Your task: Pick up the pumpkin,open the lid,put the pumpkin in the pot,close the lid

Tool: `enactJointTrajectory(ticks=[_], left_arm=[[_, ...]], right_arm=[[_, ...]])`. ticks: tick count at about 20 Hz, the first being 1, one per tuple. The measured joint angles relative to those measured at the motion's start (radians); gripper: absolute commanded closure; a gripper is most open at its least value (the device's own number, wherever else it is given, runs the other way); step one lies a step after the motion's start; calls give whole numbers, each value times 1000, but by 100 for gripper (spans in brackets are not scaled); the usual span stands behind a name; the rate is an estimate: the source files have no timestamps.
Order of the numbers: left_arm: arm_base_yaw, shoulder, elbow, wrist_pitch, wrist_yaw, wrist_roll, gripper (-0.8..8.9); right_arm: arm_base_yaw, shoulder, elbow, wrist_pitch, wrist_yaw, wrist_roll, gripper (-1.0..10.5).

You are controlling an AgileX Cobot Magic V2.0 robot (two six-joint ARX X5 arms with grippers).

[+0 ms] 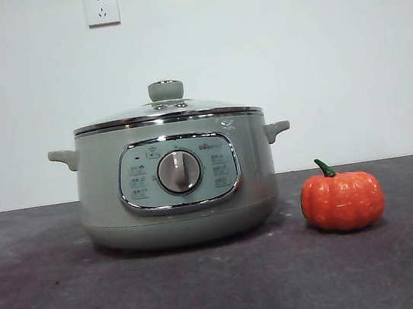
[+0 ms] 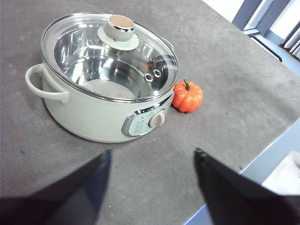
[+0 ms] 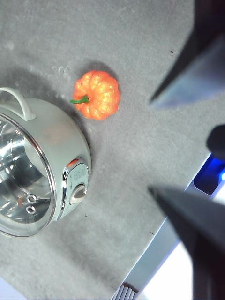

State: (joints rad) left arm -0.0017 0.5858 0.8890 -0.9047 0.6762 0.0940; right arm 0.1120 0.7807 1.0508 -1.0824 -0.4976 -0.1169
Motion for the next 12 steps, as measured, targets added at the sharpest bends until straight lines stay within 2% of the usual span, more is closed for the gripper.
enactJointTrajectory(ticks=[7,11,12], left_arm=[[0,0,0,0,1,3,55],[0,0,0,0,1,3,55],[0,0,0,0,1,3,55]], right_arm=[[7,25,0,14,3,14,191],[63,118,0,88,11,15,191],[86,158,1,109,37,14,191]])
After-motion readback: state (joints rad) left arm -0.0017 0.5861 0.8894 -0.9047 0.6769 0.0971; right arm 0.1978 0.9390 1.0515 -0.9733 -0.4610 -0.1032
